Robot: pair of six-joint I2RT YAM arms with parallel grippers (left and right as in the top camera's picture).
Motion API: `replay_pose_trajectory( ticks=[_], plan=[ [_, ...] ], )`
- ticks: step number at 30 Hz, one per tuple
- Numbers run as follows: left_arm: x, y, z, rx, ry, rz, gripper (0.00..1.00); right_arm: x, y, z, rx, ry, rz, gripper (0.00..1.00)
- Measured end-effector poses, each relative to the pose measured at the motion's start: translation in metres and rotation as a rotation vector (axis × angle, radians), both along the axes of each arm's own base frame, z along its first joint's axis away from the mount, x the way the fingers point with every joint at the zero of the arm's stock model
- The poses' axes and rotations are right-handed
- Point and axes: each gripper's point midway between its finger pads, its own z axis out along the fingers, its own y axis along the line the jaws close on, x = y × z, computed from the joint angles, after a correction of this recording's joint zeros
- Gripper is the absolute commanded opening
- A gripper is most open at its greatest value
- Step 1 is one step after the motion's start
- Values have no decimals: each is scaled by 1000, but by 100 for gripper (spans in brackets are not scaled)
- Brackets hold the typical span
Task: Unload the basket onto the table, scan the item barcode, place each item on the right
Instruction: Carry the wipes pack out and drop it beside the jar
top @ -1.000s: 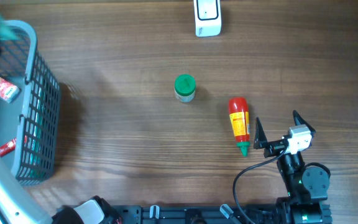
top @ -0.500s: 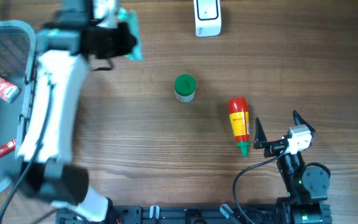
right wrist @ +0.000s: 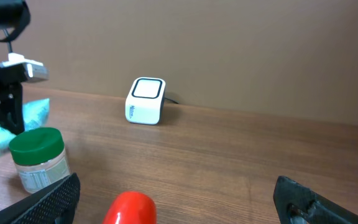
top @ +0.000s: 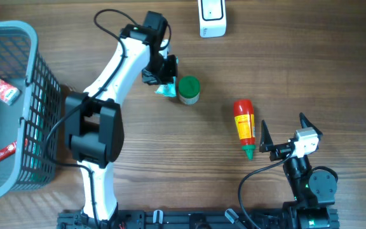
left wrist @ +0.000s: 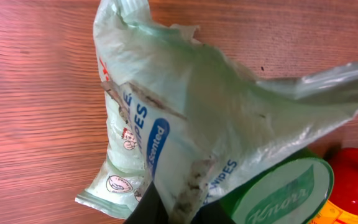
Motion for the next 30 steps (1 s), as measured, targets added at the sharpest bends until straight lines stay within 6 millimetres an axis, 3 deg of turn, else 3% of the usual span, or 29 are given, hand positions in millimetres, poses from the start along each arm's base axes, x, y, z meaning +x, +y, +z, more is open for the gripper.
replay_pose_trajectory(
  ticks=[9,13,15,16,17,18,30],
  plan=[
    [-4,1,-12,94,4,0,16,0,0,0,0,0,0,100],
    [-5,3,-14,105,12,3,29,0,0,0,0,0,0,100],
    [-6,4,-14,107,16,8,43,0,0,0,0,0,0,100],
    [-6,4,-14,111,18,12,54,0,0,0,0,0,0,100],
    [-7,6,-15,116,20,6,93,0,0,0,0,0,0,100],
    [-9,7,-15,124,26,6,100,0,0,0,0,0,0,100],
    [-12,14,-16,159,41,14,100,0,0,0,0,0,0,100]
  ],
)
